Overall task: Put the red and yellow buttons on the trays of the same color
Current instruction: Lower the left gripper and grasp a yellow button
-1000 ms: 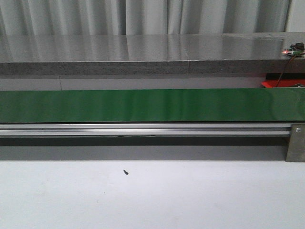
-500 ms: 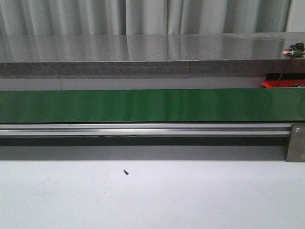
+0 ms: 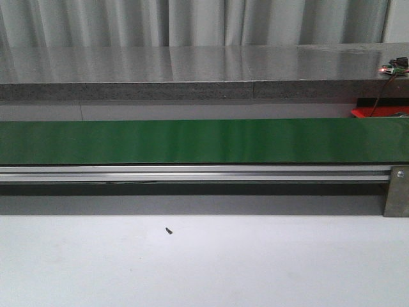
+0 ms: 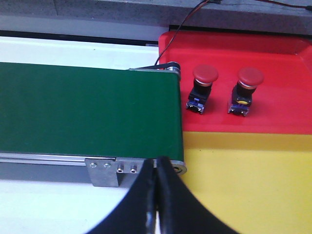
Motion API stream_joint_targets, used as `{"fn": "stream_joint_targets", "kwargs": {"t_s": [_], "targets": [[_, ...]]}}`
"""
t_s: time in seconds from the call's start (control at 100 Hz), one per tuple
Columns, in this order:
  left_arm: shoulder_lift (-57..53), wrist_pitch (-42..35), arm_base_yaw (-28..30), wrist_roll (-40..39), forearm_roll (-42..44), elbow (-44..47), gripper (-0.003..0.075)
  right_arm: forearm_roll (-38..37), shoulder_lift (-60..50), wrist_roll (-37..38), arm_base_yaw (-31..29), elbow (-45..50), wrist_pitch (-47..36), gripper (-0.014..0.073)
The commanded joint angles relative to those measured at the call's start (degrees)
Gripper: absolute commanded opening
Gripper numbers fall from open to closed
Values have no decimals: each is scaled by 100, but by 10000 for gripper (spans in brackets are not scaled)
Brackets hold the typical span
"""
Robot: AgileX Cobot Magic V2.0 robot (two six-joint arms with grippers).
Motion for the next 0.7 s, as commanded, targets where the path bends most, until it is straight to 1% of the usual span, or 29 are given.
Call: {"fn": "stream_joint_targets", "kwargs": {"t_s": [0.0,0.41,0.61,0.69], "targets": [[17,-22,22,5,-245,-371,491,-2,-11,-58,13,-147,-445,-59],[922,117,22,-173,-218,-1091,490,-2,-11,-58,13,-147,-445,-59],[1072,-13,22,-187,-205,-1094,489,-2,-11,-58,13,-147,-445,-59],[1098,-23,22,-187,-194,-1094,454,-2,-11,-58,13,-147,-445,-59]]}}
